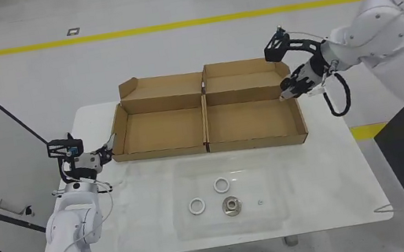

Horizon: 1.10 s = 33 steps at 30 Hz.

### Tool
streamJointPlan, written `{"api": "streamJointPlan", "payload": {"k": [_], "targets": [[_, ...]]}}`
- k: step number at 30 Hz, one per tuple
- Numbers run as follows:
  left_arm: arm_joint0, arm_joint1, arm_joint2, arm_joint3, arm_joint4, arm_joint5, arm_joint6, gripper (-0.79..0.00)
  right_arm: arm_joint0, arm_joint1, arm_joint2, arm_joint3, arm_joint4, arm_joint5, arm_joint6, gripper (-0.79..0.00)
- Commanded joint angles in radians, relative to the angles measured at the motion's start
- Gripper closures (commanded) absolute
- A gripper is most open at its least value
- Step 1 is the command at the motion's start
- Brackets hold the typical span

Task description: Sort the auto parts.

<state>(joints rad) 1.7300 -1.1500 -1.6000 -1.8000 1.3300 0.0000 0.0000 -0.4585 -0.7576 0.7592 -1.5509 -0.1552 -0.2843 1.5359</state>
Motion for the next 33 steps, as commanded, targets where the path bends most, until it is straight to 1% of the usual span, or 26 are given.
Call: {"api": "streamJointPlan", "payload": {"k": [1,2,3,6,10,18,25,33], "targets": [[0.0,0.0,0.0,0.0,0.0,0.0,0.0,-0.785,0.0,0.0,0.0,0.0,0.0,0.0,0.0,0.0],[0.0,0.0,0.0,0.0,0.0,0.0,0.0,-0.785,0.0,0.0,0.0,0.0,0.0,0.0,0.0,0.0],[0.0,0.0,0.0,0.0,0.0,0.0,0.0,-0.785,-0.009,0.0,-0.002,0.001,-0.009,0.003,-0.025,0.0],[0.0,0.0,0.0,0.0,0.0,0.0,0.0,-0.785,-0.006,-0.008,-0.023,0.012,-0.089,0.026,-0.06,0.0],[0.0,0.0,0.0,0.0,0.0,0.0,0.0,-0.785,0.031,-0.037,-0.076,0.061,-0.15,0.026,-0.097,0.0],[0.0,0.0,0.0,0.0,0.0,0.0,0.0,-0.785,0.108,-0.133,-0.22,0.233,-0.183,-0.006,-0.159,0.0],[0.0,0.0,0.0,0.0,0.0,0.0,0.0,-0.785,0.123,-0.228,-0.329,0.412,-0.19,-0.005,-0.243,0.0],[0.0,0.0,0.0,0.0,0.0,0.0,0.0,-0.785,0.125,-0.323,-0.402,0.579,-0.186,-0.031,-0.306,0.0]]}}
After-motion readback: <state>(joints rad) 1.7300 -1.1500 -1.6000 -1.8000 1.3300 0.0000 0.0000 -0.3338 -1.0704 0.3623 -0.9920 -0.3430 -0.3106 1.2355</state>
